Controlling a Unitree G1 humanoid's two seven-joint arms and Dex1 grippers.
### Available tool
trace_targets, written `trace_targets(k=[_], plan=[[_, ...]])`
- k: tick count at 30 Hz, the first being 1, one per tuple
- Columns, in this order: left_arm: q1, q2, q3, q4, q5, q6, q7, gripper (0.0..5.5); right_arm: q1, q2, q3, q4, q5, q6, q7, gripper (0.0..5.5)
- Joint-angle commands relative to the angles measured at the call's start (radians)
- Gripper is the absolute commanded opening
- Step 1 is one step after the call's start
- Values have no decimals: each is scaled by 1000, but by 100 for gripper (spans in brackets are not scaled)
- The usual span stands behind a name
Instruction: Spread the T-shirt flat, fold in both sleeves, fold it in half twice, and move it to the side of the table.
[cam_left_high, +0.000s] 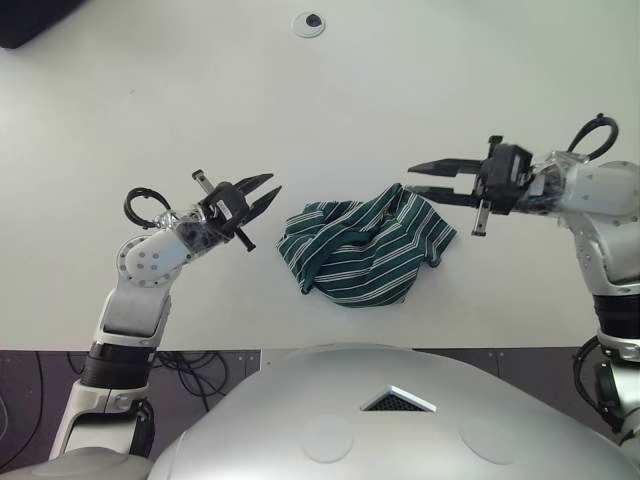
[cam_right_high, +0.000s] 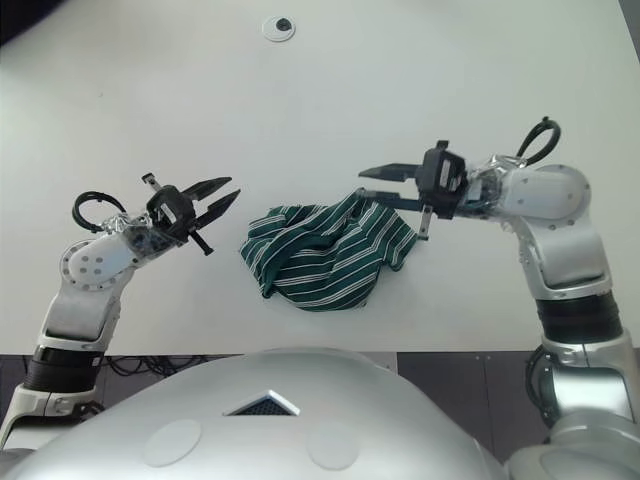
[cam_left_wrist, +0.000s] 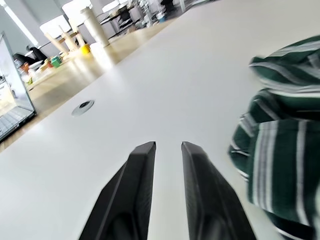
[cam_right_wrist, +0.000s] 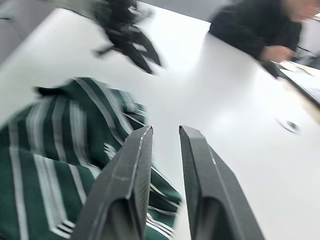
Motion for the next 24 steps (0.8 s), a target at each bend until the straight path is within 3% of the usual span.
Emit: trace_targets(k=[1, 8, 17, 24], plan=[[151, 57, 30, -36, -110, -97, -140, 122, -6, 5, -21, 12, -26, -1, -15, 98], [363, 18, -41, 51, -104, -239, -221, 219, 20, 33, -11, 28, -44, -32, -26, 98], [371, -89, -114, 127, -30, -304, -133, 219, 37, 41, -11, 34, -56, -51, -13, 98], [394, -88, -165, 114, -14, -323, -128, 219, 41, 38, -17, 36, -60, -56, -10, 98]])
